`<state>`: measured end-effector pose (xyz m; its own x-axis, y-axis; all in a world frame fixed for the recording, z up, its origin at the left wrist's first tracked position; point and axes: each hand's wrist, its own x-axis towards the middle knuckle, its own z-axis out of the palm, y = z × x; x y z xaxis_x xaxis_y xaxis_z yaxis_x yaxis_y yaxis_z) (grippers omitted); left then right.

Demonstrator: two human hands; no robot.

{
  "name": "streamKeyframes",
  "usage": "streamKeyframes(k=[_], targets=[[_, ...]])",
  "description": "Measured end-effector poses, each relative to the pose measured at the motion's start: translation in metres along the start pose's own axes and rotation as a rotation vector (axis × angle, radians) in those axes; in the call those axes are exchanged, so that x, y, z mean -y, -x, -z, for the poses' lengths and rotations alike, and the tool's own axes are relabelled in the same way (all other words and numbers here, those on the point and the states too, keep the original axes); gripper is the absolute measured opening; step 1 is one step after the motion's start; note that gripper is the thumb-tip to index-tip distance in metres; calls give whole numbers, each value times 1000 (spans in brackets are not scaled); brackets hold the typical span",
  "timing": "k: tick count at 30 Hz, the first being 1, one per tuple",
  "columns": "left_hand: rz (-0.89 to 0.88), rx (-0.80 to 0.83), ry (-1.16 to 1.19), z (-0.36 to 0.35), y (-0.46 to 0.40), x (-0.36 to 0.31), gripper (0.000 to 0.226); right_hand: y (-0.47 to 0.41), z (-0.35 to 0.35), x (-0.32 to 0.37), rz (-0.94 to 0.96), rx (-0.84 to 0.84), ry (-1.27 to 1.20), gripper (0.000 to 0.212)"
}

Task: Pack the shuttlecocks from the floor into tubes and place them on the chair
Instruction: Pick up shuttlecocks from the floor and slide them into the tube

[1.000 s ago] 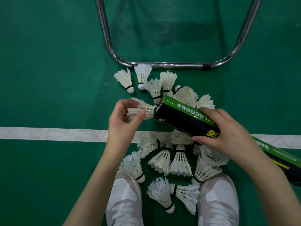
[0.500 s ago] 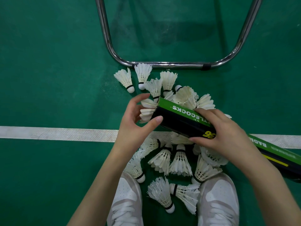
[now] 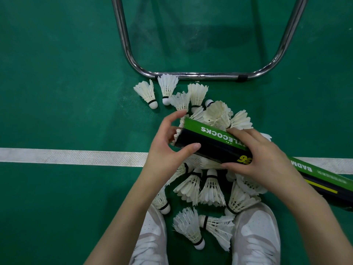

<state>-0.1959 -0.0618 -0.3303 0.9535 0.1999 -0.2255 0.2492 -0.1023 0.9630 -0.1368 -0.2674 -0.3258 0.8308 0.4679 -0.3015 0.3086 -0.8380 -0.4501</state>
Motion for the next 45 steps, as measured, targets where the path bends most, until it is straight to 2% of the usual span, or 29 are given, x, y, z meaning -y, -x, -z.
streamKeyframes(k=[13, 26, 39, 45], targets=[[28, 105, 82, 1, -1, 5, 59, 2, -1, 1, 22, -8, -6, 78], [-2, 55, -82, 4, -1, 7, 73, 2, -1, 2, 16, 3, -6, 77], [8, 222, 4, 6, -3, 7, 80, 3, 0, 5, 14, 27, 22, 78], [45, 180, 42, 9, -2, 6, 82, 2, 0, 6, 16, 36, 35, 78]])
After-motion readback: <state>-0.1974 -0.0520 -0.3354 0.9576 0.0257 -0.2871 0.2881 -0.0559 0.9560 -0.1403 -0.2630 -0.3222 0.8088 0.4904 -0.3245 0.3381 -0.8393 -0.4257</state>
